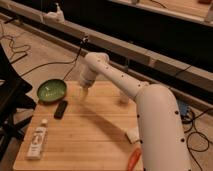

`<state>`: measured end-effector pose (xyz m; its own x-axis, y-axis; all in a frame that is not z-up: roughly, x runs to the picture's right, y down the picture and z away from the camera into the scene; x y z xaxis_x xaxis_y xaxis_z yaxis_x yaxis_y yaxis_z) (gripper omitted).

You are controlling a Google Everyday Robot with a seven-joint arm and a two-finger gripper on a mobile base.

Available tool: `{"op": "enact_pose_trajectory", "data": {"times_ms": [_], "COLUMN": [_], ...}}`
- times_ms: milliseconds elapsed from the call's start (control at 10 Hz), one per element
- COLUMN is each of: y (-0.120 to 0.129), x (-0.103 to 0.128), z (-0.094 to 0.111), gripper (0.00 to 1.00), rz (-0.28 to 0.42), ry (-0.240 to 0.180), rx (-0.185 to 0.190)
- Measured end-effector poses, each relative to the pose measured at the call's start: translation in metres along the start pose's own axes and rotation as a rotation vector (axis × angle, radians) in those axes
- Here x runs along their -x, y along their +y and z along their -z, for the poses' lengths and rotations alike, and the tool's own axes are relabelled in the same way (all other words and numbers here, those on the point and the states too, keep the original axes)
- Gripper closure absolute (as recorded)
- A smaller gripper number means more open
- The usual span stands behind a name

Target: Drag the ceramic bowl in a circle

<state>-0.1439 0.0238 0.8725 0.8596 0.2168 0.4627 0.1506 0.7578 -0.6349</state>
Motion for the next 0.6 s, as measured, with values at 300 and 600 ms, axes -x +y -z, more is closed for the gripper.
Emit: {"op": "enact_pose_trajectory", "data": {"times_ms": [300, 600], "y": [0.0, -0.021], "x": [-0.001, -0.001], "z": [0.0, -0.001], "gripper": [0.2, 0.2], "rz": [-0.001, -0.032], "ry": [0.001, -0.07], "rx": [0.0, -0.029]}}
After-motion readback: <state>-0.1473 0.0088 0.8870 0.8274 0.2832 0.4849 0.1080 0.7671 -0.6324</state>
